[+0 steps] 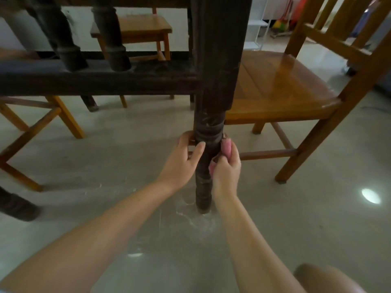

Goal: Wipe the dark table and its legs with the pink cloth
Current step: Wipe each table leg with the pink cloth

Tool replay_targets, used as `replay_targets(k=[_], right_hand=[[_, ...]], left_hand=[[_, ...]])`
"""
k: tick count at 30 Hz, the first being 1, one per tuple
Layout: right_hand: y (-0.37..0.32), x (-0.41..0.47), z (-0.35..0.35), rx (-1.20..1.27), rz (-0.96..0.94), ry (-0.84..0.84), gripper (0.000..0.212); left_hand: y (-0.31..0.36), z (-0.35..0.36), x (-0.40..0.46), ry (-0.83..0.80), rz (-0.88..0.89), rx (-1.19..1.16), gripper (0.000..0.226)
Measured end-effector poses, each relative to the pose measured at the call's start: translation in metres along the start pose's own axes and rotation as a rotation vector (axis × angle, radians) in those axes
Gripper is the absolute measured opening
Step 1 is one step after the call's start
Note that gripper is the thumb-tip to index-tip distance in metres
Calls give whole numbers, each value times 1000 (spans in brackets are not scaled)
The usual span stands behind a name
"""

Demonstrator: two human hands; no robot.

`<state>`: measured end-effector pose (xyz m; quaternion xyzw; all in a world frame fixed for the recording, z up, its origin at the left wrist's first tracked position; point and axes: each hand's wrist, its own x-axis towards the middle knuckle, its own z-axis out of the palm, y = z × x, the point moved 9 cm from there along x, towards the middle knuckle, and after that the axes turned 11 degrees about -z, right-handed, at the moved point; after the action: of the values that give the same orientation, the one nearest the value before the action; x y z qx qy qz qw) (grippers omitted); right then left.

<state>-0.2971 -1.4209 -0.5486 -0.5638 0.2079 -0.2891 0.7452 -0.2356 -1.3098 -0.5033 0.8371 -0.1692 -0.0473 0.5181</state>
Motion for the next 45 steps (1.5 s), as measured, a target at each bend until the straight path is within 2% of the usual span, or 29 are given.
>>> replay_targets(k=[2,5,8,11,14,16,19,21,23,25,28,30,32,34,36,38,42,43,45], right_hand=[[7,-5,0,-46,-108,-24,39],[42,-11,-10,-184,-150,-63,42],[77,-13,-24,-222,-104,-69,43],[101,-6,-36,-348,28,-117,41],[72,6,-39,-301,56,-108,32],[24,15,-38,-190,-37,-35,35],[-41,11,-9,-19,-266,-90,44],[-51,1,12,-136,-397,-132,52],[-31,-8,15,-241,-465,-106,55],[9,-11,2,-263,-374,-88,53],[72,-17,-24,-374,-149,-171,60],[85,-18,-36,-442,-78,-172,60],[58,-17,-41,-483,-189,-88,59],[5,-20,-31,-366,-413,-30,61],[-39,-29,-7,-304,-653,-69,61],[-48,-36,20,-402,-833,-155,69],[32,-33,31,-775,-998,-281,104],[56,-33,24,-869,-1026,-327,105],[97,-39,10,-1074,-1098,-470,87]], left_hand=[[1,-4,6,-8,-9,11,25],[3,-7,11,-27,17,8,16],[3,-7,15,-41,30,-22,15],[0,-5,14,-50,12,-52,17],[3,-5,12,-63,-5,-49,16],[8,-7,13,-88,-1,-43,19],[20,-10,14,-143,12,-9,37],[27,-13,14,-170,19,15,44],[31,-16,13,-181,20,28,45],[31,-19,11,-187,10,32,45],[31,-21,9,-202,2,28,42],[32,-21,9,-217,-7,29,43],[32,-23,9,-236,-19,9,42],[30,-23,11,-262,-50,-17,40],[27,-25,13,-276,-86,-54,33],[27,-30,15,-268,-118,-112,25],[36,-33,15,-255,-93,-155,28],[37,-32,14,-260,-80,-152,27],[36,-31,14,-268,-74,-150,25]])
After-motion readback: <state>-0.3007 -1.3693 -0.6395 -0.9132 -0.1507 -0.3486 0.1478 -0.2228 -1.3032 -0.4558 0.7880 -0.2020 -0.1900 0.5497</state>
